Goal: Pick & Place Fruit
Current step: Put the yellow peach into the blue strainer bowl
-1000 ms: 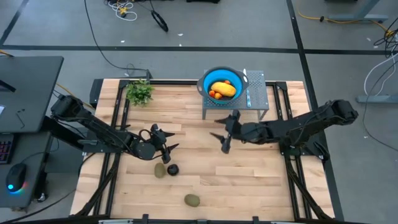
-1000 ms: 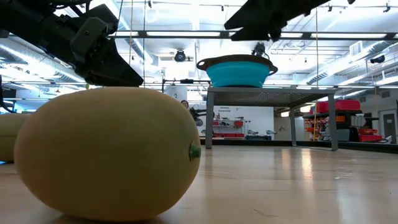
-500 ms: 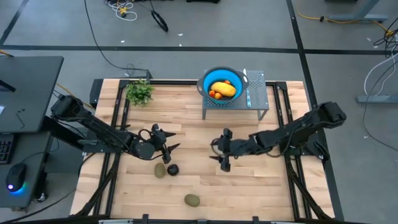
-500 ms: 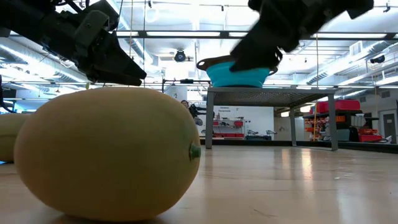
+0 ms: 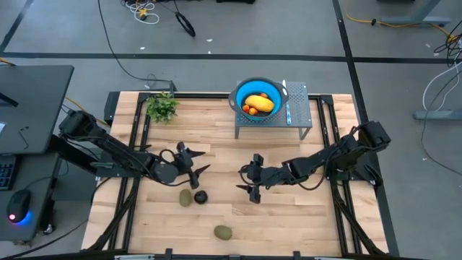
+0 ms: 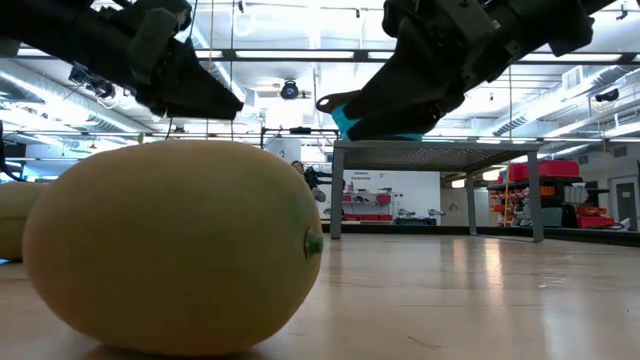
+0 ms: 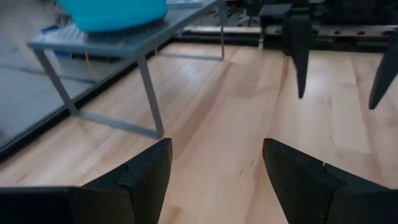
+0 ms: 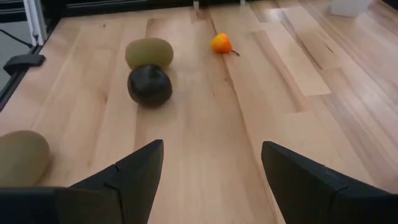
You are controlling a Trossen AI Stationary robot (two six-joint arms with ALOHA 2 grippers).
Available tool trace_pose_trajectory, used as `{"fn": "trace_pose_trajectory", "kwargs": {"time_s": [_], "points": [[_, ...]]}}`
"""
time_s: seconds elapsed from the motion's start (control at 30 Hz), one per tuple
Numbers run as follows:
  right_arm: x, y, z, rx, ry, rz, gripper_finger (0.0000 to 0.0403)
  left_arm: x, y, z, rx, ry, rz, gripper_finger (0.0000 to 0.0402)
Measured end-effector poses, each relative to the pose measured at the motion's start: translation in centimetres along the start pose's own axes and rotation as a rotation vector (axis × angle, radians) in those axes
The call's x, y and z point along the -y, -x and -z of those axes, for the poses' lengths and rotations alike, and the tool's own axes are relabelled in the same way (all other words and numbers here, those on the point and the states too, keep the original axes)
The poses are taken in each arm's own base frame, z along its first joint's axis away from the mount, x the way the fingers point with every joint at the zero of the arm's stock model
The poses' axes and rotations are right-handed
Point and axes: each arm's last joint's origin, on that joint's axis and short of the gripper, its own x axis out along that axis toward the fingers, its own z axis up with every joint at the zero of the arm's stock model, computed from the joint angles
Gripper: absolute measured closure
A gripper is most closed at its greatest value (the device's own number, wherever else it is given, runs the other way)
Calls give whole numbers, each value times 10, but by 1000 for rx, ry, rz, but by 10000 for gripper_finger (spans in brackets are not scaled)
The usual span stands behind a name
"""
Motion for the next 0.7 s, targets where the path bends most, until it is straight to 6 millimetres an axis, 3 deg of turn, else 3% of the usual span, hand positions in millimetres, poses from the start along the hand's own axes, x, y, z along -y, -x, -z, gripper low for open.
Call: {"fn": "trace_pose_trajectory", "kwargs": {"time_s": [0.2,0.7], "points": [[-1,0,-3,27,-14,-5,121,-3,-3,-2,10,-59,-7,143],[-7,3,6,-41,-57,-11,121,-15,-18,-7,-2,-16,45,143]]}}
